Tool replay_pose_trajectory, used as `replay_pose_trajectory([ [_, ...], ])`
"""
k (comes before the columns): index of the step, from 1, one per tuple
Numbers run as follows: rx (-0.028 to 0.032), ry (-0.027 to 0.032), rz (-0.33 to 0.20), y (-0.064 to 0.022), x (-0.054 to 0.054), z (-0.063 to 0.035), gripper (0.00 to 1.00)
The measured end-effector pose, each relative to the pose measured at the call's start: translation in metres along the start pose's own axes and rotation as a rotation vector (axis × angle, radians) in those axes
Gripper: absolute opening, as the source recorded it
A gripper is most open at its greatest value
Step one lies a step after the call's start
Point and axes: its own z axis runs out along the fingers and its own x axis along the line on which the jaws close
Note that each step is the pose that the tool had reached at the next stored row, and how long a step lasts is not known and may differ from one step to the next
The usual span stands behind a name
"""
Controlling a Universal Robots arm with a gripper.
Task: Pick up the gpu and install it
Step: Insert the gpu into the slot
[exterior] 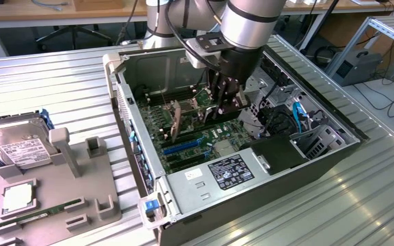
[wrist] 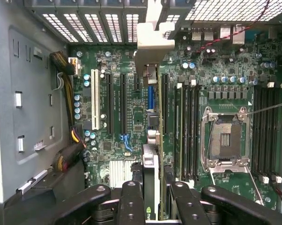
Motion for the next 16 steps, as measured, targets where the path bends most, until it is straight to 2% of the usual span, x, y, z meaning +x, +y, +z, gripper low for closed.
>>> replay_pose_trajectory([
  [2, -0.0001, 0.0002, 0.000, 0.0092, 0.000, 0.0023, 0.27],
  [4, -0.0001, 0.0002, 0.000, 0.0122, 0.000, 0.0051, 0.27],
  [7, -0.0001, 0.0001, 0.000, 0.0132, 0.000, 0.0064, 0.27],
  [10, -0.0001, 0.0002, 0.000, 0.0146, 0.000, 0.0139, 0.27],
  [16, -0.0001, 0.0002, 0.000, 0.0176, 0.000, 0.0212, 0.27],
])
